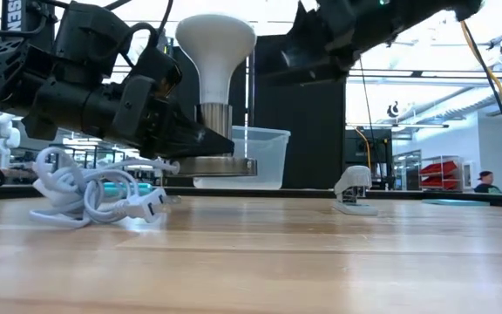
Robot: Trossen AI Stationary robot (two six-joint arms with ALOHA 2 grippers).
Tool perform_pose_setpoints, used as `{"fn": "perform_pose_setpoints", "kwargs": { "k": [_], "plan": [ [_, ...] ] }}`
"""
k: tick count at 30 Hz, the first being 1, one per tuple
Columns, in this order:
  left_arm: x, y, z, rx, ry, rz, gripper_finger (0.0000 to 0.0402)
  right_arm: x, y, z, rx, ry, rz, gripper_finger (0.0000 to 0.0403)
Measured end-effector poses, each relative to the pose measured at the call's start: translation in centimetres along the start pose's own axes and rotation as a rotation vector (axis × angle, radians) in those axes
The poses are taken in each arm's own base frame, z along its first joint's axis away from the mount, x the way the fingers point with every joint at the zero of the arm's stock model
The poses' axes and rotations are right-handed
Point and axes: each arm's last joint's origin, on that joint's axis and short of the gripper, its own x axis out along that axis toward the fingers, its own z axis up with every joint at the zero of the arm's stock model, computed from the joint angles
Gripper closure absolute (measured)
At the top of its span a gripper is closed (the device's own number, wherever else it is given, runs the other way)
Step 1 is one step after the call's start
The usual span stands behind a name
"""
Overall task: Screw lightbulb
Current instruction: Remove the light bulb from the lamp
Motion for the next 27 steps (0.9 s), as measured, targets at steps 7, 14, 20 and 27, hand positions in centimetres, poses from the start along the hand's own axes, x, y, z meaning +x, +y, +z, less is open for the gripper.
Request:
{"fn": "perform_pose_setpoints", "kwargs": {
  "k": [7,14,20,27],
  "plan": [
    [0.0,0.2,0.0,-0.016,-0.007,0.059,0.0226,0.6,3.9,-2.7,0.083,-0.117,-0.198,0.0105],
    [0.0,0.3,0.0,-0.025,-0.010,0.102,0.0226,3.3,5.4,-4.4,0.187,-0.286,-0.258,0.0105],
    [0.0,0.3,0.0,-0.025,-0.008,0.119,0.0226,6.5,5.9,-3.8,0.137,-0.314,-0.304,0.0106],
    [0.0,0.3,0.0,-0.037,-0.006,0.120,0.0226,8.7,5.6,-2.7,0.141,-0.332,-0.346,0.0109]
  ]
}}
